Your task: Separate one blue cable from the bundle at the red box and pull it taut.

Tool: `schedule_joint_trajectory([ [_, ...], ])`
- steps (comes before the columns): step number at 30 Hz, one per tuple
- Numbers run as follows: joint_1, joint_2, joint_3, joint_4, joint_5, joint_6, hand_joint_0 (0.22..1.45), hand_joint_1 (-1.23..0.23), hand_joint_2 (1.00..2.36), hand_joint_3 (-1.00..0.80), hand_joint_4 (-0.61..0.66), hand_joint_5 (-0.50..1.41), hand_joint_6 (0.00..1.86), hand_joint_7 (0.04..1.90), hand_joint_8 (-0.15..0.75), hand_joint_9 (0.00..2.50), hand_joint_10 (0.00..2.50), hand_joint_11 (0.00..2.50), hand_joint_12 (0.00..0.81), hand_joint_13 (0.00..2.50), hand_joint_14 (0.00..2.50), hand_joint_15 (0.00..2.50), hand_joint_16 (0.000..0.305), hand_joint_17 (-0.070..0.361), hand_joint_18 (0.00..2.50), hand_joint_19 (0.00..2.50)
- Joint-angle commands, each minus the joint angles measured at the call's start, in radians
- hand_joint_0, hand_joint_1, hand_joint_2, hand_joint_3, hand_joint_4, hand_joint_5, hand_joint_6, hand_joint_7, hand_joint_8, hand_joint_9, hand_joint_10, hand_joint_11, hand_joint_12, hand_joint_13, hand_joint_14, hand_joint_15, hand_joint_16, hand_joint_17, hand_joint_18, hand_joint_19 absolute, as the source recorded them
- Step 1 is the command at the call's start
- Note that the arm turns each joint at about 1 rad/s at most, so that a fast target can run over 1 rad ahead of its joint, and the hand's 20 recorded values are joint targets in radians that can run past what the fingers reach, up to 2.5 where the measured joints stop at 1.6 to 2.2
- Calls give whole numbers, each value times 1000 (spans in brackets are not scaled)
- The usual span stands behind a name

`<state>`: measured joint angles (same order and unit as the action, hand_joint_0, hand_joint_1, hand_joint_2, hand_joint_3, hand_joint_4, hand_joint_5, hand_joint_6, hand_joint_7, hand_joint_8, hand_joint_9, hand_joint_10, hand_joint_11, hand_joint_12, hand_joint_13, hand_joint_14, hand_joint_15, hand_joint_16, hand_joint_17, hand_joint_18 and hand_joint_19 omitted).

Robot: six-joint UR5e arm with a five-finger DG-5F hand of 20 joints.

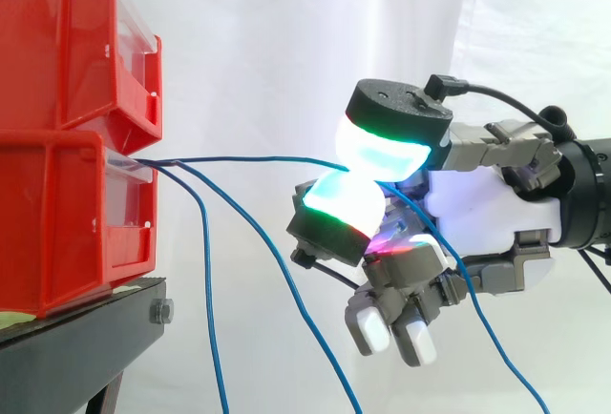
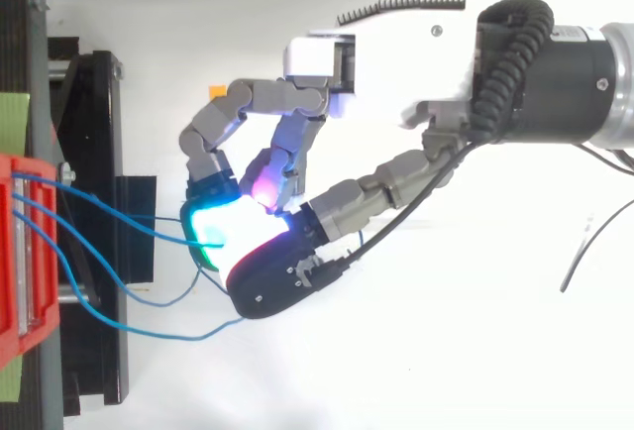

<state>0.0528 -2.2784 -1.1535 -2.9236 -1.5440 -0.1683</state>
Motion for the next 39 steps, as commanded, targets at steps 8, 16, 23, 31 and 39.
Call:
schedule_joint_trajectory([
  [8, -1, 0, -3, -57, -10, 153, 668, -833, 1015, 87, -188, -122, 921, 1258, 366, 1143, 4, 1504, 420, 1157, 18, 1187, 53, 120, 1098, 880],
  [16, 1, 0, -32, -46, -11, 185, 668, -840, 1013, 74, -185, -123, 922, 1248, 377, 1105, 26, 1556, 413, 1175, 518, 1472, 55, 123, 1165, 1030],
  [23, 1, 0, -46, -38, -11, 201, 675, -843, 1013, 52, -164, -125, 922, 1231, 351, 984, 1411, 1469, 427, 924, 1948, 1269, 53, 120, 1294, 1329],
  [31, 1, 0, -63, -20, -15, 196, 683, -838, 1015, 35, -149, -129, 922, 1227, 345, 913, 1966, 1461, 426, 792, 2500, 1286, 50, 112, 1363, 1537],
  [39, -4, 17, -63, -28, -34, 176, 684, -835, 1017, 39, -154, -130, 921, 1230, 342, 862, 2377, 1490, 431, 747, 2500, 1326, 48, 108, 1409, 1668],
])
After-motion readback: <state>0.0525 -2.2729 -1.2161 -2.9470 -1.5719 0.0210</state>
